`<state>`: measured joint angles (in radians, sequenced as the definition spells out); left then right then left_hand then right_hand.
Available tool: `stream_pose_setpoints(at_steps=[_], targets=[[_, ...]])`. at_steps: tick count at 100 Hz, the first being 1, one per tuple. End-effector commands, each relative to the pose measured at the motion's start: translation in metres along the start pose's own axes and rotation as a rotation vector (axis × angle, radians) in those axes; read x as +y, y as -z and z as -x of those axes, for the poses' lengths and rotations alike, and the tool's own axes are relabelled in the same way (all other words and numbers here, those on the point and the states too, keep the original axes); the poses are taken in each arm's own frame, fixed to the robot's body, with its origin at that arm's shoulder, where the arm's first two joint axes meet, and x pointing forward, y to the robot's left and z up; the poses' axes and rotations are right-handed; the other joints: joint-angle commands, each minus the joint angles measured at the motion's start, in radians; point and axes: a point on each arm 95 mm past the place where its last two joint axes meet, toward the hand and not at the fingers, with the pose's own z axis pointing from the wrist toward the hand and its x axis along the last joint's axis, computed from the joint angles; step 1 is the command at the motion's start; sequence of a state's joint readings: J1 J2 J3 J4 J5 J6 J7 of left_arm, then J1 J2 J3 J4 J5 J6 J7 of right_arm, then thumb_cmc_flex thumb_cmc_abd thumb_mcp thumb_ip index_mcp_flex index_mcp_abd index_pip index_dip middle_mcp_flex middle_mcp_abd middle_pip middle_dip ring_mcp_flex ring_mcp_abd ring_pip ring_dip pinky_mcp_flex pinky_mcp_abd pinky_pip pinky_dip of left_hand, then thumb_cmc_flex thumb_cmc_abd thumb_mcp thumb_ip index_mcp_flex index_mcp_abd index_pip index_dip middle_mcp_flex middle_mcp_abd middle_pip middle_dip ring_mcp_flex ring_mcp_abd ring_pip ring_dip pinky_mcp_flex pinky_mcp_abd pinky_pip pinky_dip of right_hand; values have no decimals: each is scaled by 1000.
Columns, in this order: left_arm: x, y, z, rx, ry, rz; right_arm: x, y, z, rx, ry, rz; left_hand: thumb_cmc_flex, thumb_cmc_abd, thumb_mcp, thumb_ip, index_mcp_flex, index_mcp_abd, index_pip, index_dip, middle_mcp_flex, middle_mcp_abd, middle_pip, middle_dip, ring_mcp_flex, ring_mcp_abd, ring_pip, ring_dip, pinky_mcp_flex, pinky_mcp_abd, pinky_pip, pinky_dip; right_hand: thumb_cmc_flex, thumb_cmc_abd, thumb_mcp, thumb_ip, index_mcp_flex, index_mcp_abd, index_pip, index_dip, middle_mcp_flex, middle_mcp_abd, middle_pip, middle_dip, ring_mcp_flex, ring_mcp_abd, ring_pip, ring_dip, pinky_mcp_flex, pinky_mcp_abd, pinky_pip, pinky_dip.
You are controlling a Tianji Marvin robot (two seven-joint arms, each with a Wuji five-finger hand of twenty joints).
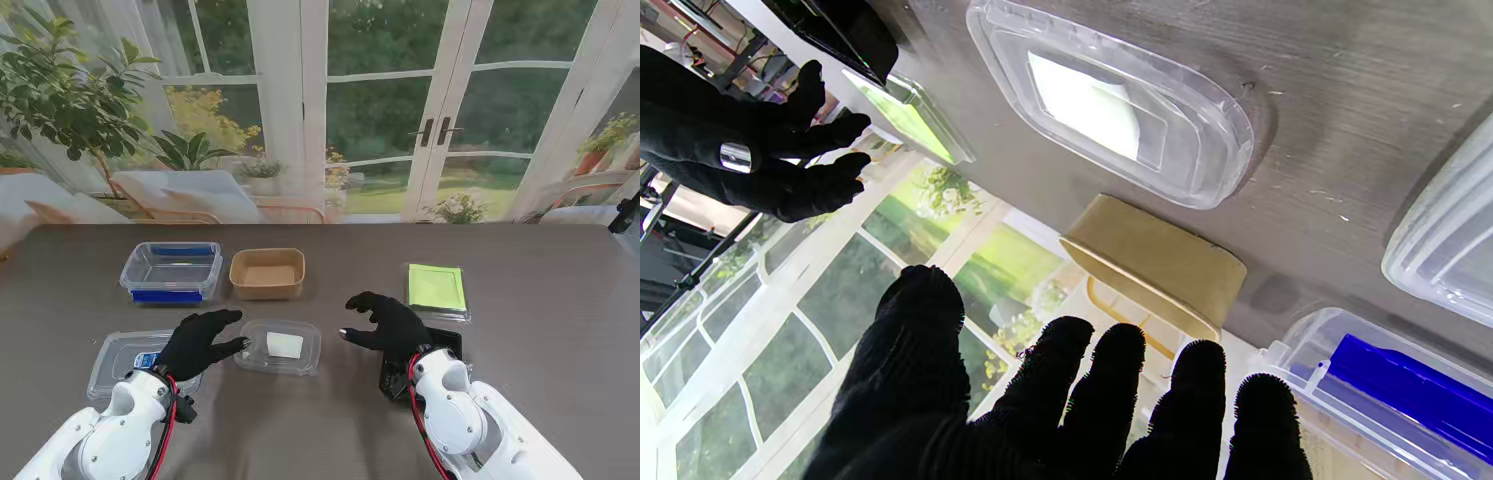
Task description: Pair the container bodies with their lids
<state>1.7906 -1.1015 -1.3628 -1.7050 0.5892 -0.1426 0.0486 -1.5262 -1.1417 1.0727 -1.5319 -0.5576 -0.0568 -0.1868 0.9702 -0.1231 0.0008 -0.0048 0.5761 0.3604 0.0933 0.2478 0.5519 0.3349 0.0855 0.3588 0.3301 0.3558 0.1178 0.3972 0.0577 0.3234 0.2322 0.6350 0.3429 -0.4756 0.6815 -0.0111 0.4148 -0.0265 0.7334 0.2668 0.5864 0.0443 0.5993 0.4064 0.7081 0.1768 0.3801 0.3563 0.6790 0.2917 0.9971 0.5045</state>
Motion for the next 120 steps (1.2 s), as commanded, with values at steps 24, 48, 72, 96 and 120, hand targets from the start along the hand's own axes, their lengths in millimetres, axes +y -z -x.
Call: stream_pose_setpoints(at_steps=[24, 48, 72, 96, 120], targets=[[6, 0, -1, -24, 26, 17, -11, -9, -5, -2, -34, -28, 24, 19, -3, 16, 7, -4, -3, 5, 17, 6, -2, -11, -2, 11, -10, -5, -16, -10, -39, 7, 1, 14, -29, -14, 14, -5, -13, -8, 10, 10, 2, -11, -16, 0, -11, -7, -460, -14, -16, -4], [7, -3, -1, -27, 20, 38, -12, -10, 2, -29, -45, -32, 19, 31, -4, 15, 3, -4, -6, 3, 15, 12, -3, -12, -1, 14, -10, -4, -11, -5, -36, 10, -1, 44, -33, -13, 38, 8, -14, -9, 41, 32, 3, -13, 7, 10, -5, -6, -441, 7, -6, -1], [1, -4, -2, -53, 11, 46, -12, -15, 2, -63, -75, -42, 40, 101, -7, 8, 20, 0, -8, -4, 33, 42, 1, -12, 52, 57, 27, 38, 66, 44, 48, 112, 22, 71, -48, -8, 84, 25, -33, -18, 116, 66, -2, -15, 68, 44, 18, 4, -376, 42, 52, 13], [-13, -5, 6, -109, -33, 106, -5, -23, -15, -71, -30, -102, 71, 120, -8, 8, 44, 14, -11, -17, 92, 80, 20, 12, 96, 83, 74, 94, 125, 69, 97, 206, 31, 85, -56, -1, 100, 27, -52, -23, 182, 81, 0, -1, 169, 68, 116, 55, -272, 75, 184, 49], [-22, -8, 14, -176, -103, 210, -5, -28, -30, -107, 34, -216, 134, 137, 1, 21, 51, 80, -13, -38, 212, 130, 126, 310, 167, 156, 367, 413, 118, 69, 580, 467, 41, 106, -43, 12, 158, 49, -78, -34, 404, 113, 158, 137, 510, 68, 598, 236, 24, 149, 497, 175]])
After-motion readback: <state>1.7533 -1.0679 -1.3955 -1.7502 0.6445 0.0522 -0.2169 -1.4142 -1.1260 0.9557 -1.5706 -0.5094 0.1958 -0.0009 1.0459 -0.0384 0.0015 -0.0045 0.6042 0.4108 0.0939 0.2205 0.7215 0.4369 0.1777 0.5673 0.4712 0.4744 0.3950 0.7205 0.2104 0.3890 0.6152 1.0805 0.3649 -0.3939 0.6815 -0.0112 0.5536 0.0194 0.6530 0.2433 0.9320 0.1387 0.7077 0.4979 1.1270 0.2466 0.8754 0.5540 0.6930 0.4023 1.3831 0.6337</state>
